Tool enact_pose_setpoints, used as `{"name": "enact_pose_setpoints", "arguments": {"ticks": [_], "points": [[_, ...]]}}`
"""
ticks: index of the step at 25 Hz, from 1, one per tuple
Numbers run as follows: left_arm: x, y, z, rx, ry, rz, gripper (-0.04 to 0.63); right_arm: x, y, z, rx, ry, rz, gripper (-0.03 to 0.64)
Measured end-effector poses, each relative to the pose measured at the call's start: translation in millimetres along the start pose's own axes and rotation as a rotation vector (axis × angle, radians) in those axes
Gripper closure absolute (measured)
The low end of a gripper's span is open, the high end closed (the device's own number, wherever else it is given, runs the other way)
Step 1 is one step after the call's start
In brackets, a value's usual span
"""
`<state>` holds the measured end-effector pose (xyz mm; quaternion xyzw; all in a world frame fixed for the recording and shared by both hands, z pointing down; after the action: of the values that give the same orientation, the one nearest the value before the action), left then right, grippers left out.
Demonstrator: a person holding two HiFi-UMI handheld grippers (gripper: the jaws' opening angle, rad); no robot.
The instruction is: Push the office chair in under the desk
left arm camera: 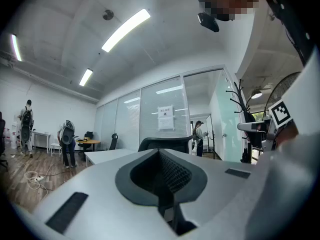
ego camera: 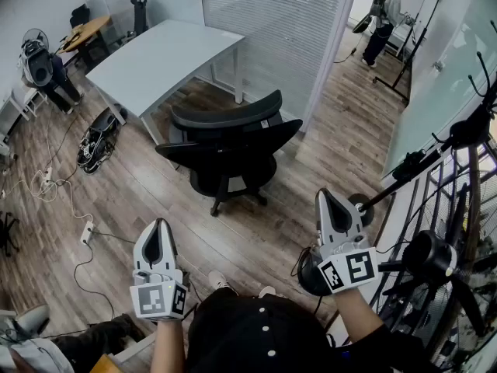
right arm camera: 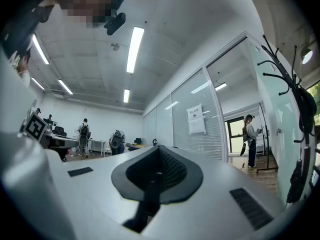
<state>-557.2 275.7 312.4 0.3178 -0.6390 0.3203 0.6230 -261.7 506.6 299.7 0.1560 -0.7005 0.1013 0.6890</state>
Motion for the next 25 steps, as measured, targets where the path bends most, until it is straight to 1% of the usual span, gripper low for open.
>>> {"name": "enact_pose_setpoints", "arguments": {"ticks": [5,8,10,14,19,22,25], "points": [[1,1,-10,-0.002,-0.003,0.0,0.58,0,7,-5,-0.006,-0.001,-0.005,0.591],[-1,7,-18,-0.005,-0.004,-0.006,0.58,-1,18,-10,-0.011,-0.053,-0.042,0.591],[-1,12,-23,-0.007,-0.009,-0.011,0.58,-1,25,-13,-0.026,-0.073,-0.045,0.59],[1,17,-32,-0.016,-0.024,-0.023,0.58,6,30,-21,-0.046,-0.066,-0.023,0.589],[5,11,-35,0.004,-0.051,-0.019,0.58,10,28,-27,-0.051,-0.06,-0.016,0.589],[9,-1,-30,0.022,-0.016,-0.019,0.58,14,17,-29,-0.052,-0.055,-0.008,0.589],[15,-10,-20,0.015,0.0,-0.015,0.58,17,6,-29,-0.046,-0.049,0.0,0.589]]}}
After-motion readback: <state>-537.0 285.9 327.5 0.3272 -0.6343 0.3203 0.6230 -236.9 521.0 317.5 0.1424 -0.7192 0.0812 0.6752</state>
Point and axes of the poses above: the fingertips, and each gripper's own axes: y backward along the fingers, z to its left, x out of its underside, the point moved 9 cm from there along y, backward along the fingers, and after that the axes turned 1 degree about -y, right-handed, at the moved point
